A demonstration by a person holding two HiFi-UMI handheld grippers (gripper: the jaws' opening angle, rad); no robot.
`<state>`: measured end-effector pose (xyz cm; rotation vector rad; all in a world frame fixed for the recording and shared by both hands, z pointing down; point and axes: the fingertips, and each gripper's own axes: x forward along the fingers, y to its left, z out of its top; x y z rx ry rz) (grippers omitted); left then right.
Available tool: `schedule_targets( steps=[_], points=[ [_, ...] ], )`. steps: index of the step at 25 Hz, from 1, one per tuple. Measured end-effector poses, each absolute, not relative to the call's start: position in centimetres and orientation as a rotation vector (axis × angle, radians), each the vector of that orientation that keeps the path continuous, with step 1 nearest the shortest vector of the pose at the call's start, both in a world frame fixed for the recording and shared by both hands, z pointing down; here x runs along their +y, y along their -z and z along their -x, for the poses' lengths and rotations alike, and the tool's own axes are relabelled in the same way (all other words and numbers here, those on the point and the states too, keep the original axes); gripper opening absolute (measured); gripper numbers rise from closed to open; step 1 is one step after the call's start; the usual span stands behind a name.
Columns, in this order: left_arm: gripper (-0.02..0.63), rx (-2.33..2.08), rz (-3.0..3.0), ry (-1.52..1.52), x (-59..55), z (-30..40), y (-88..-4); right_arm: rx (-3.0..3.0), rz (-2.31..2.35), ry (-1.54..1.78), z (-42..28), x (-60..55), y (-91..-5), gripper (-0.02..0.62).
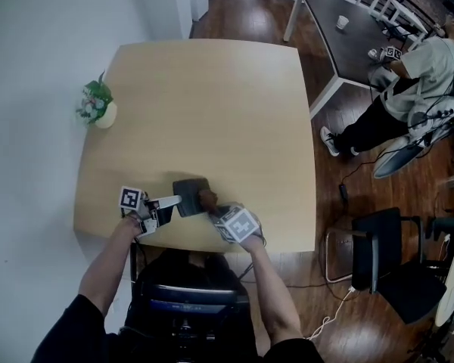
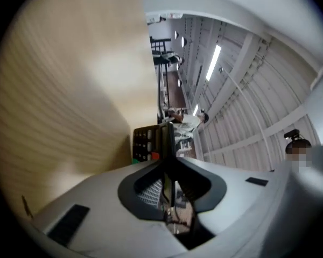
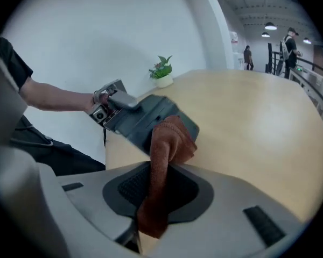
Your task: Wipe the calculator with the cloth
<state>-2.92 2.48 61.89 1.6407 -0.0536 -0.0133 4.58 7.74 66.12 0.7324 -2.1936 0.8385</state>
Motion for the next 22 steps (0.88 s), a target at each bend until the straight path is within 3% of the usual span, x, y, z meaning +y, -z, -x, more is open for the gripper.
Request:
schedule_targets(
  steps=[4, 7, 10, 22],
  points=[
    [0.165, -0.064, -1.671, 0.303, -0.2, 1.4, -58.9, -2.230, -0.744, -0.990, -2.0, 8.4, -67.4, 0.084],
    [0.184, -0.166, -1.756, 0.345, -1.3, 1.4, -59.1, -2.254, -0.738, -1.020, -1.0, 7.9, -67.4, 0.084],
    [0.272, -0.245, -1.832, 0.358, -1.7, 1.5, -58.6, -2.270, -0.709, -1.022, -0.4, 7.3, -67.1, 0.084],
    [0.261, -0.467, -1.978, 0.200, -4.0, -0.5, -62.6, -2.338, -0.703, -1.137, 0.9, 5.4, -67.3, 0.086]
  ],
)
